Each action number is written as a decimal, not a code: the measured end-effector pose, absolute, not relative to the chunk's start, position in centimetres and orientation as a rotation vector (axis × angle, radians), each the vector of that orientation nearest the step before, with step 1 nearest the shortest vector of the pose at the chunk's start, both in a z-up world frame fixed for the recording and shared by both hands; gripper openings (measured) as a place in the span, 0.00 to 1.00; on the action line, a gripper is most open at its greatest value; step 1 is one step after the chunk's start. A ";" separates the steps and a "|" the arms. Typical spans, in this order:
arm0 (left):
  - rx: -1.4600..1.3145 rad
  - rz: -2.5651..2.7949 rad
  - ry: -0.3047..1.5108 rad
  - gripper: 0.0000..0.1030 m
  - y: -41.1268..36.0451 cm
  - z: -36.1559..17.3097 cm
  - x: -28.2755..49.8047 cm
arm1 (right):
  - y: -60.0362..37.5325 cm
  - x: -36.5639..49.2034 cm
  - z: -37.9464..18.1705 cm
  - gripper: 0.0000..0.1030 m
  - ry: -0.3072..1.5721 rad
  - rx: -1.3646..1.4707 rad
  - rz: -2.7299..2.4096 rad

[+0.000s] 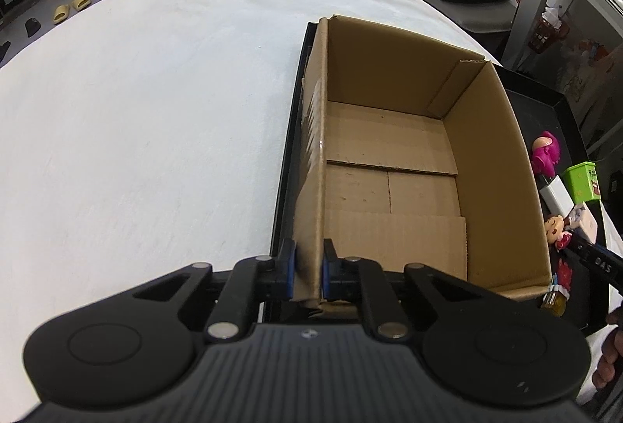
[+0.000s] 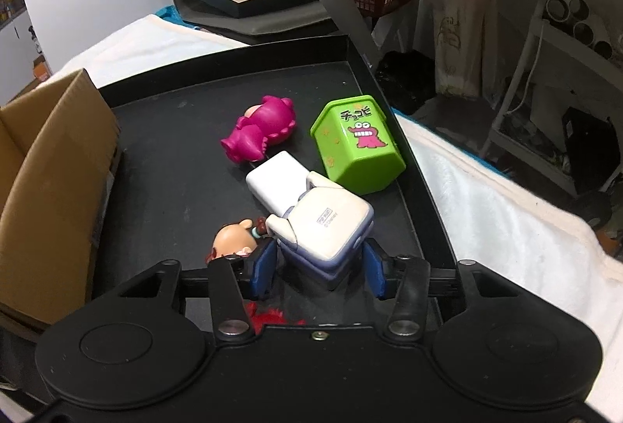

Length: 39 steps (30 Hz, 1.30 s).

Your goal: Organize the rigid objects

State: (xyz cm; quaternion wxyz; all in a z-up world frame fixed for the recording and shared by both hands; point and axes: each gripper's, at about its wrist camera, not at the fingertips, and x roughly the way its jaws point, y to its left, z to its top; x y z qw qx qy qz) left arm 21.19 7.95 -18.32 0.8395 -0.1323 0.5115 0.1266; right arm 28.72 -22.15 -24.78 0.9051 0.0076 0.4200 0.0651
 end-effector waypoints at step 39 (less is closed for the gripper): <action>-0.329 0.209 1.032 0.13 9.1 -19.1 19.9 | -23.1 27.9 -23.5 0.46 0.845 0.193 0.072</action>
